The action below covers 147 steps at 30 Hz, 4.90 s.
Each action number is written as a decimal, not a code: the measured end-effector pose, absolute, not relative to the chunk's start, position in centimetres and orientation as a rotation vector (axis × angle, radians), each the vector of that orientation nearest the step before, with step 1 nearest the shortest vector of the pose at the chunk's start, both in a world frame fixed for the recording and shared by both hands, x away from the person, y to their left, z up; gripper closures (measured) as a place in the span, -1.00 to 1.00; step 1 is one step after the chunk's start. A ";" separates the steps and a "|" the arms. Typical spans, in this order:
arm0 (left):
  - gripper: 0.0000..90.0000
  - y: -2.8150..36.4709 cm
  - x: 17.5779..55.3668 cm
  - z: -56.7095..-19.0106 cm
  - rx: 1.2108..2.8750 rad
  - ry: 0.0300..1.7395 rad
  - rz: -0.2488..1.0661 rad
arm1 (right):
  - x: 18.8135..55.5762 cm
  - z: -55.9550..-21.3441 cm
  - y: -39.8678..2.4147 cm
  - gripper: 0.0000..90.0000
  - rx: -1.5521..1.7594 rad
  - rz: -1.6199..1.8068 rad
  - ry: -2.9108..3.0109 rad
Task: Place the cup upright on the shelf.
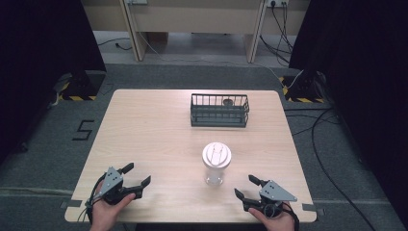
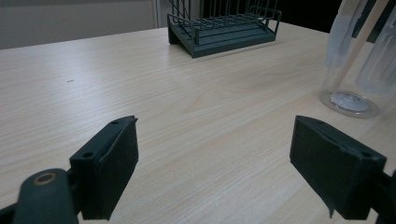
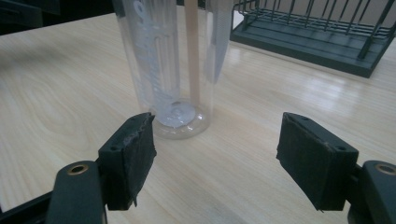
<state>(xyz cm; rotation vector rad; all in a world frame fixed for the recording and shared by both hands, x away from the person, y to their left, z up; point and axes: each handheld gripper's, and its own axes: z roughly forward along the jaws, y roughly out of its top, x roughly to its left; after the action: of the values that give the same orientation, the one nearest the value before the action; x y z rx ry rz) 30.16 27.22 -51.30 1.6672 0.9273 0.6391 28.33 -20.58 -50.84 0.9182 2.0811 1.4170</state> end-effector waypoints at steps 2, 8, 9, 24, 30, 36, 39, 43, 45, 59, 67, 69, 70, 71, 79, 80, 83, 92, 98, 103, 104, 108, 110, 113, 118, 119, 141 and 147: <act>-0.67 27.2 30.1 -51.3 1.670 0.927 0.641 | 28.2 -50.8 -20.5 -0.38 0.916 1.432 2.085; -0.67 27.2 30.1 -51.3 1.675 0.926 0.646 | 27.9 -50.5 -19.8 -0.40 0.896 1.459 2.105; -0.67 27.2 30.1 -51.3 1.674 0.928 0.645 | 28.0 -50.5 -19.7 -0.40 0.891 1.464 2.105; -0.67 27.1 30.1 -51.3 1.674 0.924 0.643 | 28.5 -50.0 -18.0 -0.45 0.844 1.491 2.133; -0.67 27.1 30.1 -51.4 1.672 0.925 0.641 | 28.9 -49.9 -17.2 -0.48 0.828 1.491 2.151; -0.67 27.1 30.1 -51.3 1.672 0.924 0.641 | 29.6 -49.8 -16.5 -0.51 0.832 1.487 2.151; -0.67 27.2 30.1 -51.3 1.671 0.924 0.641 | 29.8 -49.8 -16.3 -0.51 0.836 1.487 2.149; -0.67 27.1 30.1 -51.3 1.671 0.921 0.639 | 30.4 -49.8 -15.9 -0.54 0.838 1.496 2.149; -0.66 27.1 30.1 -51.3 1.672 0.918 0.638 | 30.6 -49.8 -15.7 -0.56 0.840 1.499 2.145; -0.67 27.0 30.1 -51.2 1.671 0.911 0.637 | 32.0 -50.1 -14.6 -0.63 0.851 1.534 2.129; -0.67 27.1 30.1 -51.2 1.667 0.912 0.636 | 33.0 -50.1 -13.7 -0.65 0.845 1.519 2.131; -0.67 27.1 30.1 -51.2 1.667 0.912 0.635 | 33.1 -50.1 -13.5 -0.65 0.841 1.516 2.131; -0.67 27.1 30.1 -51.2 1.667 0.911 0.636 | 33.2 -50.1 -13.4 -0.66 0.839 1.513 2.132; -0.67 27.1 30.1 -51.2 1.667 0.911 0.636 | 33.3 -50.2 -13.3 -0.66 0.838 1.510 2.132; -0.67 27.1 30.1 -51.2 1.668 0.909 0.635 | 34.2 -50.7 -12.5 -0.67 0.858 1.517 2.126; -0.67 27.1 30.1 -51.2 1.668 0.909 0.635 | 34.2 -50.7 -12.5 -0.67 0.858 1.517 2.126; -0.67 27.1 30.0 -51.1 1.667 0.908 0.634 | 34.3 -50.8 -12.4 -0.64 0.848 1.516 2.116; -0.66 27.0 30.0 -51.1 1.662 0.905 0.632 | 34.3 -50.8 -12.4 -0.60 0.827 1.514 2.118; -0.66 27.1 30.0 -51.1 1.661 0.907 0.633 | 34.3 -50.6 -12.3 -0.60 0.830 1.509 2.133; -0.66 27.1 30.0 -51.1 1.662 0.908 0.632 | 34.4 -50.3 -12.2 -0.59 0.824 1.504 2.135; -0.66 27.1 30.0 -51.1 1.662 0.908 0.633 | 34.4 -50.2 -12.2 -0.59 0.816 1.502 2.136; -0.66 27.2 30.0 -51.1 1.660 0.910 0.634 | 34.6 -49.7 -12.1 -0.59 0.816 1.514 2.124; -0.66 27.2 30.0 -51.1 1.659 0.912 0.635 | 34.8 -49.4 -12.1 -0.59 0.814 1.511 2.120; -0.66 27.2 30.0 -51.1 1.659 0.912 0.635 | 34.9 -49.2 -12.1 -0.59 0.808 1.506 2.118; -0.66 27.1 30.0 -51.1 1.656 0.914 0.632 | 35.1 -48.9 -12.1 -0.59 0.809 1.502 2.113; -0.66 27.1 30.0 -51.2 1.657 0.914 0.631 | 35.2 -48.8 -12.2 -0.59 0.809 1.503 2.107; -0.66 27.3 30.0 -51.1 1.650 0.916 0.633 | 36.5 -47.4 -12.0 -0.59 0.820 1.500 2.081; -0.66 27.3 30.0 -51.1 1.650 0.917 0.633 | 37.0 -47.0 -12.0 -0.59 0.820 1.494 2.072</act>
<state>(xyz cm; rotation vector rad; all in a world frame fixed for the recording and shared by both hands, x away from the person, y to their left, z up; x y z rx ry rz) 30.01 27.28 -51.10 1.6498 0.9171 0.6331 37.03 -12.01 -46.98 0.8202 2.0719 1.4937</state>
